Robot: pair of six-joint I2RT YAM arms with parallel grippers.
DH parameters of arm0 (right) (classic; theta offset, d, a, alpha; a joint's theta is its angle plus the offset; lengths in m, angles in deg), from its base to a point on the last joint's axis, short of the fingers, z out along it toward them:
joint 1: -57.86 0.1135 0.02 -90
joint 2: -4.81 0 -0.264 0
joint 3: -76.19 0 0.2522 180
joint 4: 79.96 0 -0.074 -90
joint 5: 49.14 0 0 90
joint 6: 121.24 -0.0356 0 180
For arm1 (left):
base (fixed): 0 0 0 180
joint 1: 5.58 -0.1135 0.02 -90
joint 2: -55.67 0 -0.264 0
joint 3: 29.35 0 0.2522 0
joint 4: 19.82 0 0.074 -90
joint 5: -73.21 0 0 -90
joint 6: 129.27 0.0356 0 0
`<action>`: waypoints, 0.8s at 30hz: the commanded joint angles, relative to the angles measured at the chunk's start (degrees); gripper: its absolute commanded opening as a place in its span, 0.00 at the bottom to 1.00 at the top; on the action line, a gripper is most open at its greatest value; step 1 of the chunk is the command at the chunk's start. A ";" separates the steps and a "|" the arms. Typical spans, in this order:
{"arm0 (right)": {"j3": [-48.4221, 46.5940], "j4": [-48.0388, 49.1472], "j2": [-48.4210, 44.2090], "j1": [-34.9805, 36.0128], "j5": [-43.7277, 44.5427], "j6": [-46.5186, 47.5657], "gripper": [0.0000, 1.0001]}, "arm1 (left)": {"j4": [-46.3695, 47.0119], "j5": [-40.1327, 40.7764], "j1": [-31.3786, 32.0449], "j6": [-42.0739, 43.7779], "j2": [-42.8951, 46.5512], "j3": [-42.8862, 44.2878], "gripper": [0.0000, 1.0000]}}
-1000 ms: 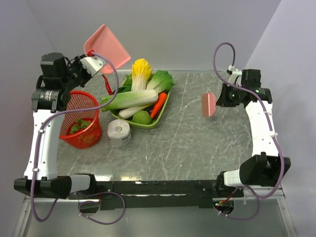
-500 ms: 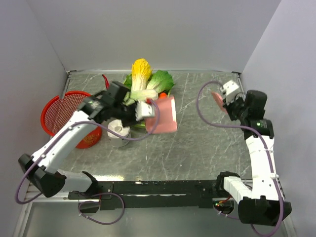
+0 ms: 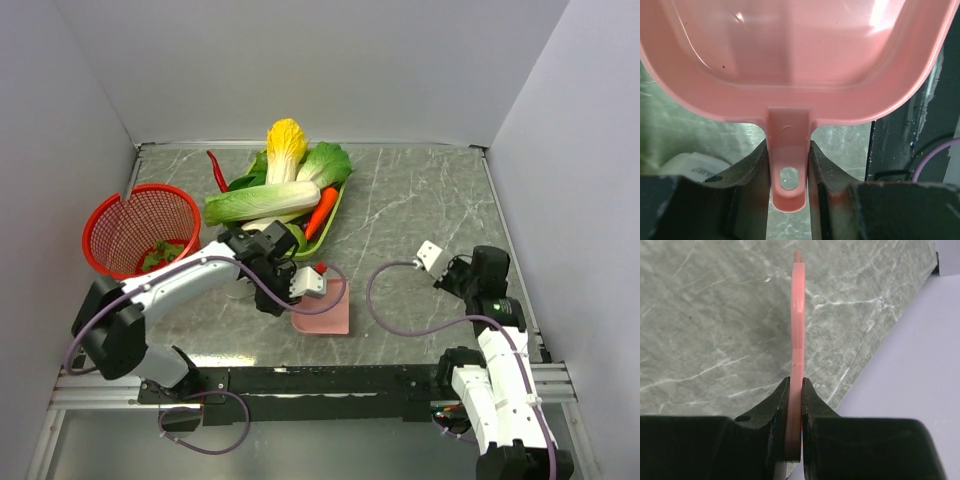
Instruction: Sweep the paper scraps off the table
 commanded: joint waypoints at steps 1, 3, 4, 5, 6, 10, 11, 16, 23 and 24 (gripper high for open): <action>1.72 -0.73 -4.11 1.17 -1.37 4.79 0.02 | 5.29 3.26 1.19 -3.56 -3.45 -0.74 0.27; 1.99 -3.71 -4.73 1.43 -1.99 4.96 0.03 | 5.48 5.63 1.45 -5.23 -6.25 -0.21 0.31; 2.08 -4.60 -5.17 1.52 -2.43 4.87 0.04 | 5.74 6.34 1.45 -5.85 -7.22 0.05 0.36; 2.08 -5.48 -5.35 1.61 -3.04 4.61 0.05 | 6.09 7.04 1.54 -7.42 -8.02 0.40 0.38; 1.56 -8.01 -5.61 1.70 -3.48 4.52 0.11 | 6.27 7.92 1.54 -7.87 -9.50 1.02 0.43; -2.39 -17.50 -5.09 1.79 -7.52 4.00 0.33 | 8.11 8.72 1.63 -9.55 -10.13 1.37 0.61; -3.71 -19.70 -4.83 1.79 -10.23 4.08 0.38 | 8.20 8.72 1.63 -9.63 -10.05 1.63 0.64; -13.99 -25.61 -2.54 1.79 -15.61 -4.76 0.77 | 7.06 9.33 1.63 -9.90 -8.03 3.66 0.81; -26.30 -22.29 5.80 1.70 -12.12 -27.17 0.93 | 8.73 7.23 0.67 -11.30 -0.21 6.03 0.96; -26.92 -21.23 7.99 1.79 -10.36 -30.69 0.93 | 8.73 6.88 0.40 -11.91 -0.03 6.29 0.96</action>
